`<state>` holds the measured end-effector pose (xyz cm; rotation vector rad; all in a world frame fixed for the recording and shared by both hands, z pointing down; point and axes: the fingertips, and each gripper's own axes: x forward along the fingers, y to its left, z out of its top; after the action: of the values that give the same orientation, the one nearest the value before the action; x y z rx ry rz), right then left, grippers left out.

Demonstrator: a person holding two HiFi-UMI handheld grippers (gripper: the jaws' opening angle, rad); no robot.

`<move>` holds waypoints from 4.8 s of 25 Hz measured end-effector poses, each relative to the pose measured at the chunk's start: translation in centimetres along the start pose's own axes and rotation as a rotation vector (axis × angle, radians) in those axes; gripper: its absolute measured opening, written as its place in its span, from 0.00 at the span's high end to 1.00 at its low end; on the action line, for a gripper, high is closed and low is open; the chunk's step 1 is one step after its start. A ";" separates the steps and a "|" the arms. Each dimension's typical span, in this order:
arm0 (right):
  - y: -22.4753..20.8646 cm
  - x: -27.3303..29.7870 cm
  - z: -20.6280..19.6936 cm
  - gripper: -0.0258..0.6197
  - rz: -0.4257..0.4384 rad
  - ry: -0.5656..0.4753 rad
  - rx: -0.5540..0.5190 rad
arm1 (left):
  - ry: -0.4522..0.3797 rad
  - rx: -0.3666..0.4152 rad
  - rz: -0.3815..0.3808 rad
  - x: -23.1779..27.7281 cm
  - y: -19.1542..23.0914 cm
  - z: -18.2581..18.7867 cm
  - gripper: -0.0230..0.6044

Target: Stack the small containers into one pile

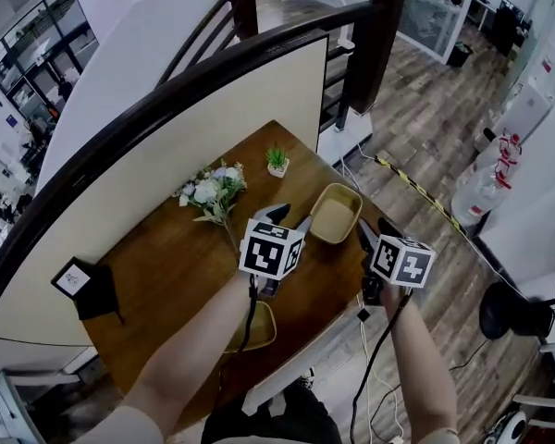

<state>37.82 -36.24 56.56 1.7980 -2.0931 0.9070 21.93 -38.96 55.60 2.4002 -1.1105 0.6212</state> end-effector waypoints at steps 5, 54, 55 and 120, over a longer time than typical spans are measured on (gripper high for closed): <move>-1.9 4.4 -2.7 0.63 0.018 0.058 0.014 | 0.060 -0.050 -0.023 5.2 1.0 -4.0 0.65; 19.7 -19.4 6.1 0.91 0.306 -0.147 0.007 | -0.228 -0.067 -0.033 -23.6 -4.7 5.8 0.93; 20.3 -19.9 5.7 0.91 0.312 -0.147 0.009 | -0.230 -0.056 -0.025 -24.5 -4.8 5.5 0.93; 28.0 -11.1 -28.9 0.92 -0.142 0.309 0.877 | 0.340 0.099 -0.132 -20.3 6.3 -22.5 0.93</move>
<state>7.39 -8.76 64.65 1.9203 -1.4292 2.1155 0.27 -18.34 63.78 2.3101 -0.7881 1.0123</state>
